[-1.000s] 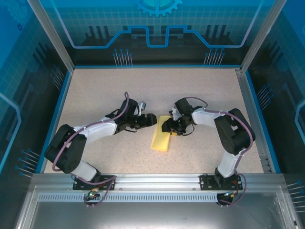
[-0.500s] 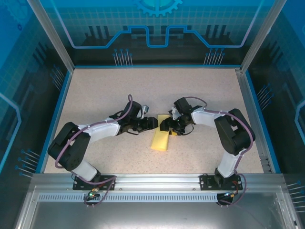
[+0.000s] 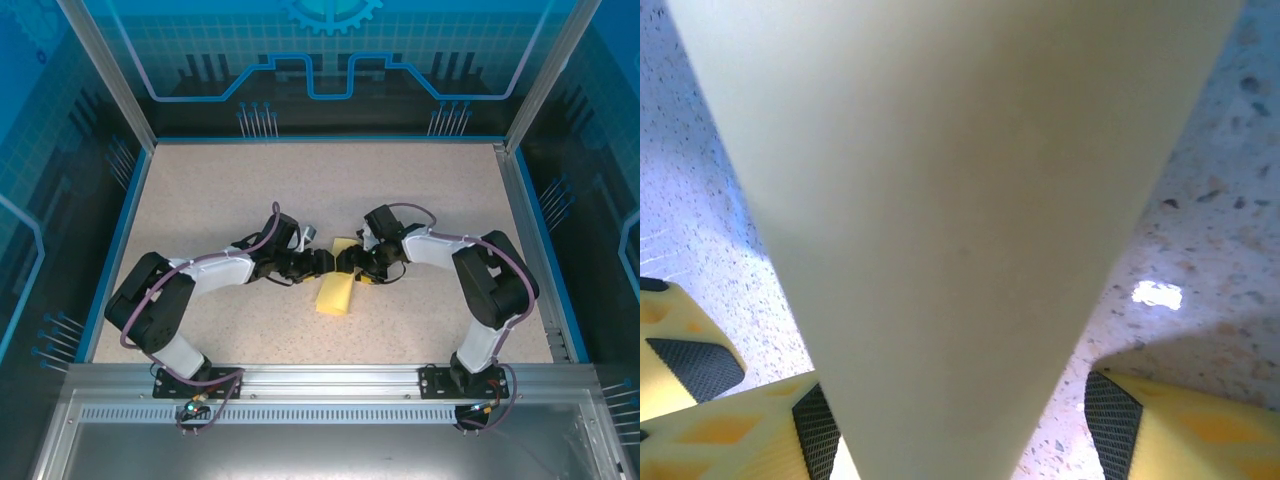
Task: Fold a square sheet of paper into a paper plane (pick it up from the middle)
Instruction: First fold in half a square sheet of paper at the center of the table.
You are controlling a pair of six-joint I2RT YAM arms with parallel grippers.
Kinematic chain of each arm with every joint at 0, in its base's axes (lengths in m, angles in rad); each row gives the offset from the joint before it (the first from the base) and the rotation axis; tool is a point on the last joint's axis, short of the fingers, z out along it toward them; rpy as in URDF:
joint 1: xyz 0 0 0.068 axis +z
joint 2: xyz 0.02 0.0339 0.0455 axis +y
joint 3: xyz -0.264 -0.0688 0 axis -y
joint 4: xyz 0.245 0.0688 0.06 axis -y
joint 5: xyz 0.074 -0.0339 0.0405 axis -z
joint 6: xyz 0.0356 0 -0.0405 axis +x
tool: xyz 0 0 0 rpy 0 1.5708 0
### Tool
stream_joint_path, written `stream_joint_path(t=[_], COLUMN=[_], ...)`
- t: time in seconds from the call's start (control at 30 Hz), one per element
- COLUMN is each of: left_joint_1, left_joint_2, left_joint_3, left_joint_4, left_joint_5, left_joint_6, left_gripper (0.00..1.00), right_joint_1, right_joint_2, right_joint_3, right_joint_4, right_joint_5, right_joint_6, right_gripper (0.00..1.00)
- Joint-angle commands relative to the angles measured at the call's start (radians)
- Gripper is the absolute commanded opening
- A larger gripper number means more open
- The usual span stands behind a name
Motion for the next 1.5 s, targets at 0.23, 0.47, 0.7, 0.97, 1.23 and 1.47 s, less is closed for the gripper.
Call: stream_joint_path(t=[0.23,0.47,0.7,0.97,1.23,1.47], left_joint_1=[0.008,0.007,0.006,0.007,0.012,0.025], left_joint_2=[-0.003,0.013,0.065,0.085,0.144,0.147], left_joint_3=[-0.076,-0.092,-0.067,-0.064,-0.015,0.0], left_joint_4=[0.04,0.136,0.142,0.167,0.234,0.199], left_joint_5=[-0.002,0.056,0.08,0.083,0.173,0.152], left_joint_6=[-0.068,-0.106,-0.123,-0.14,-0.151,-0.131], left_gripper=[0.6,0.51,0.48,0.54,0.39,0.16], right_joint_1=[-0.009,-0.011,-0.01,-0.01,-0.01,-0.021], right_joint_2=[-0.038,-0.06,-0.053,-0.049,-0.06,-0.089], right_joint_3=[-0.052,-0.06,-0.061,-0.061,-0.061,-0.062], right_joint_4=[0.046,0.05,0.068,0.08,0.09,0.068], right_joint_5=[0.073,0.062,0.046,0.033,0.013,0.029], right_joint_6=[0.031,0.027,0.029,0.028,0.031,0.03], right_gripper=[0.68,0.7,0.7,0.7,0.71,0.71])
